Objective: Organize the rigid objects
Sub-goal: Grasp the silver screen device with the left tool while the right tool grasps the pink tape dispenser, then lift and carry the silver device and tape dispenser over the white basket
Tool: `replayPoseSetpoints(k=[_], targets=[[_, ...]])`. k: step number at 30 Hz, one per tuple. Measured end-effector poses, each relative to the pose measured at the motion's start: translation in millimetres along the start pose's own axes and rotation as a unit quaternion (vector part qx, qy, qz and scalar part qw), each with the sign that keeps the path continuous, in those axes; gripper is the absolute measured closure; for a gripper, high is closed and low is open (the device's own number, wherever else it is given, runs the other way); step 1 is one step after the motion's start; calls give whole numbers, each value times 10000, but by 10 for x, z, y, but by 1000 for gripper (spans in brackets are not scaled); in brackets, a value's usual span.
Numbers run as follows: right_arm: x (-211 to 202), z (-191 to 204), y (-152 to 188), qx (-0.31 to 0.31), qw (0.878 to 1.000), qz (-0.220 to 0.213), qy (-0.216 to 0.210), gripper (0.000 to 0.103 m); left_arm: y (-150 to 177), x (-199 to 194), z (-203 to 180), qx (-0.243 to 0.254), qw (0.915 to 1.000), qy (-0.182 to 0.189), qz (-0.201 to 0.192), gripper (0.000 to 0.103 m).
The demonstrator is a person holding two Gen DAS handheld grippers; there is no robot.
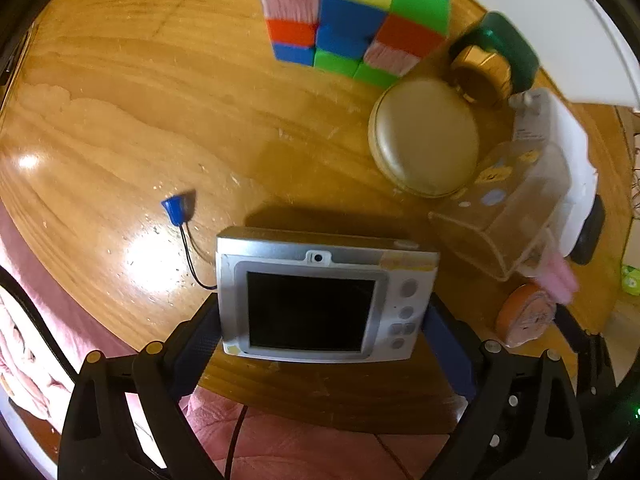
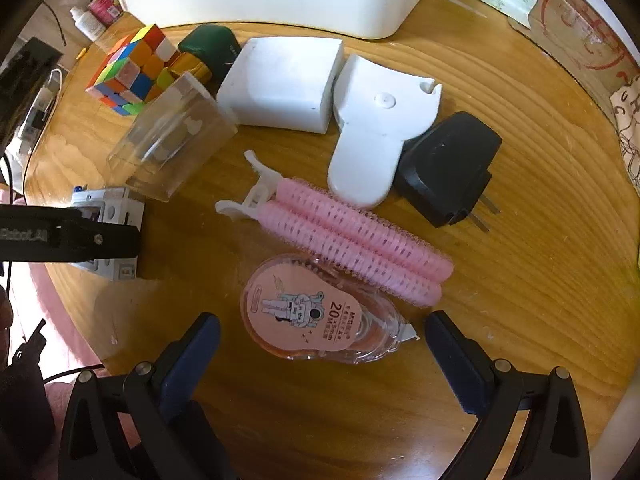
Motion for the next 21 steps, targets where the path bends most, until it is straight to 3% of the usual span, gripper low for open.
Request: replayPoseSetpoints(k=[5,7,11,13,21], targets=[[50,85,51,-105,9999,-17,53,3,-43,41,15,-32,10000,-13,-21,8],[19,106,49,-138,9997,-142,129,14,-26,35,56,-70,10000,16,-54,8],[-28,146,60,-185,9993,-230,224,22,127,116,127,-195,9997,51,-106,8],[-48,173,60,-219,9991,-285,214,32,146,148,172,-240,9996,73,-96,8],[-47,273,90,-62,9991,-305,277,33,308,241,415,-350,9993,139,-59,9]])
Point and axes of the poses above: each gripper's, at about its wrist camera, not at the fingertips, and x roughly the way its jaws point, z to its left, y to its underside, the point moved 2 cm from there along x, roughly the way its jaws point, and after that the axes turned 14 degrees about -y, right-handed, at the moved point
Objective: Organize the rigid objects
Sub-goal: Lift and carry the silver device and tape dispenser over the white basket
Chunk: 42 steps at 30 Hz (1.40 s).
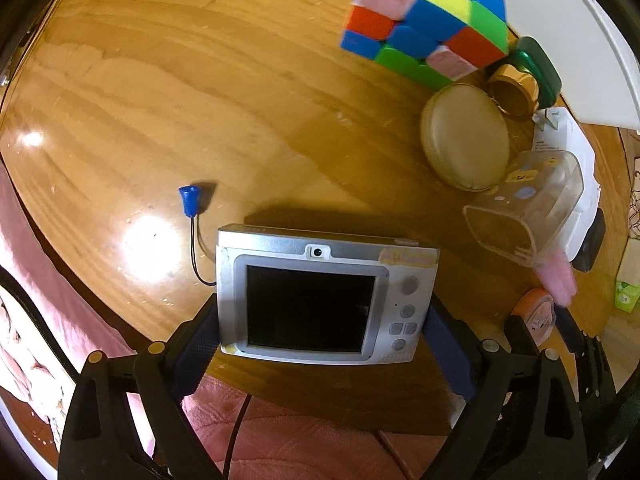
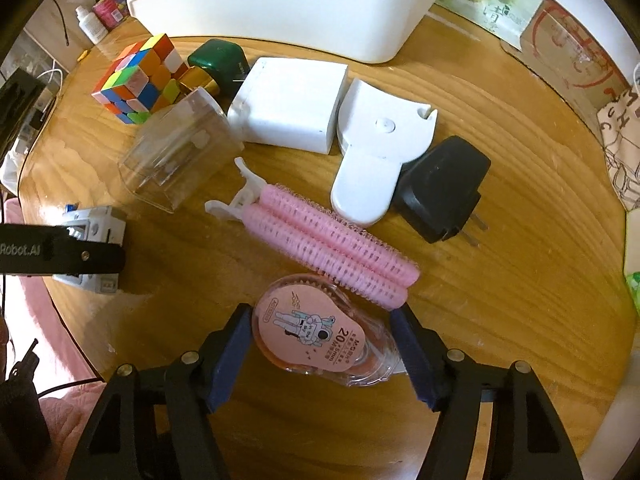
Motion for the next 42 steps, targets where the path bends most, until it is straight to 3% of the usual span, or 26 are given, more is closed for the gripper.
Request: replayPoseSetpoints(k=[10,20,28,37,42], targets=[[56,211,97,499,9987,72,56,33,63,36,416,114,9999,-3,-54,9],[141,726,214,784,9969,87,-9,33,99,73,894,449,9987,42,-233,9],[139,1195,188,823,9965,-149,25,33,33,7,1360,638,9962,73,-587,9],[94,1748,56,742,9952,-622,-153,33,-151,-156,1833,1100,9875,-17,-1126,9],[-95,1784,-128,661,9943,-807,-220,33,-312,-305,1944,1418,9802,-120,-1379,9]])
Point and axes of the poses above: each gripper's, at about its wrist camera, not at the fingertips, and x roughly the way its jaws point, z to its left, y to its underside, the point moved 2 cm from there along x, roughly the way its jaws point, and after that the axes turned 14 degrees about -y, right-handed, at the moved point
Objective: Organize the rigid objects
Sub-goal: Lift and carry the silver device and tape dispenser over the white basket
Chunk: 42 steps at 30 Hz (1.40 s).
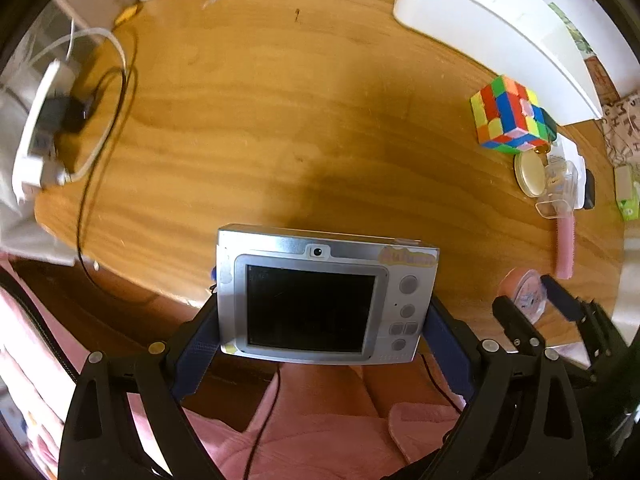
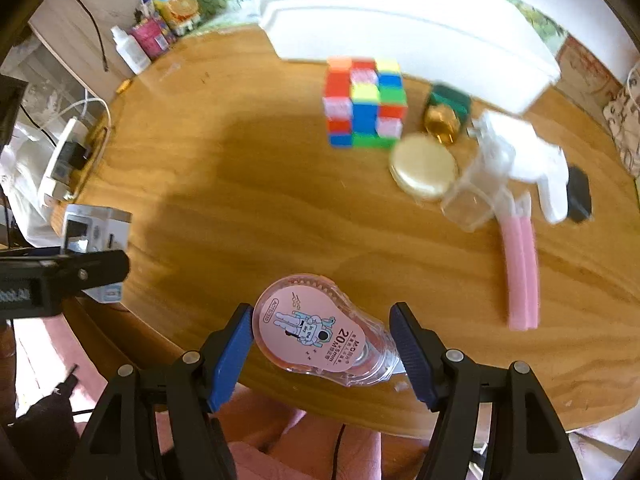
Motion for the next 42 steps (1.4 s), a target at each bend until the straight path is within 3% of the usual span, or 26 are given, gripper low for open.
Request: replayPoseSetpoints(k=[9,13,20,31,42], targets=[[-229,192,-588,-250,9986,-456,-87,33,-359,-431,46,363,9969,-1,-697,9],[-388,168,-790,-327,9968,-730,-4,33,-780,-737,-77,406,9941,8,-1009,9],[-597,68,-1234,-373,9923,-1179,121,33,-1186,-1154,-347,499,9875,104,-1493,9],[-835,-422,-1887,-321,9871,-1562,165,33,-1821,-1524,-791,710,9752,408,-2056,9],[-806,-1032,-2268,-245,9835,-1791,83,33,-2337,-1527,-1372,911,9542,812,-2732,9]])
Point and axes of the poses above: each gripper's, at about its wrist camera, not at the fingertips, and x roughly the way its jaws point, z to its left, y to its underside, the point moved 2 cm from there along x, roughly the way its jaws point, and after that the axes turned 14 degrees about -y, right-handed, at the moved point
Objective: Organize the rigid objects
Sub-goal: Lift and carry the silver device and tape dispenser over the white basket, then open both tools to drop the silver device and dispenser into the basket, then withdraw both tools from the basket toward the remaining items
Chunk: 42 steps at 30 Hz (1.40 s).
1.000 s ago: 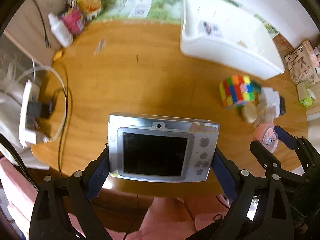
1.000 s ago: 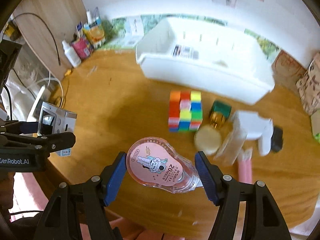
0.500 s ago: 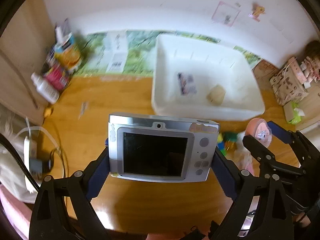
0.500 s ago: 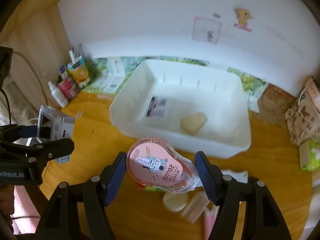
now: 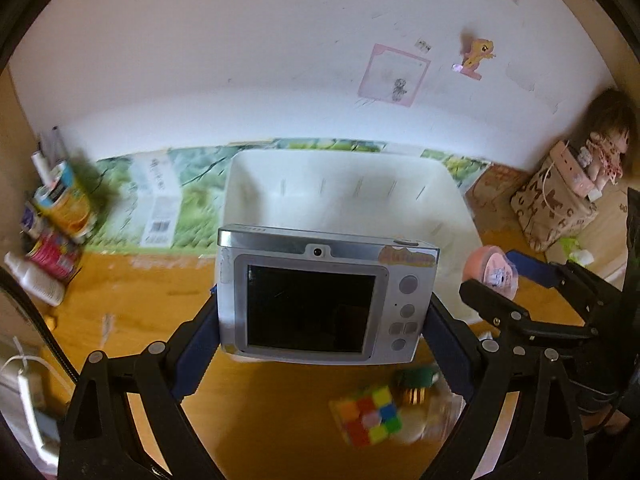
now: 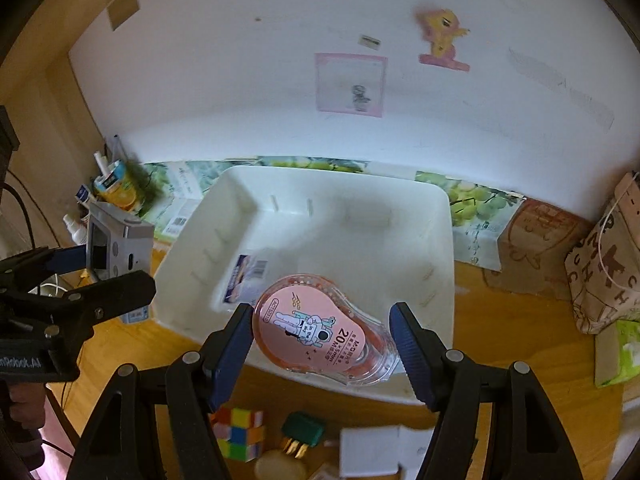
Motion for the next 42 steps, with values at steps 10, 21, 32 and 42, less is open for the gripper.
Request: replayPoseSetpoints(k=[10,21,32,42], targets=[[198,-348,31,113,9989,-233,-401,33,19,309,-197,-324,9963,469,-648,8],[320,-552,62,363,9953,-464,-774,33,41,565,-286,-599,9957,438,-563,8],[210,-534,41,358,9913,-811,-973,22,-60,338,-173,-697,9922,185,-1017,6],[-196,-356,53,312,9871,-1275,-918,21,41,-160,0,-749,9866,208,-1432,6]])
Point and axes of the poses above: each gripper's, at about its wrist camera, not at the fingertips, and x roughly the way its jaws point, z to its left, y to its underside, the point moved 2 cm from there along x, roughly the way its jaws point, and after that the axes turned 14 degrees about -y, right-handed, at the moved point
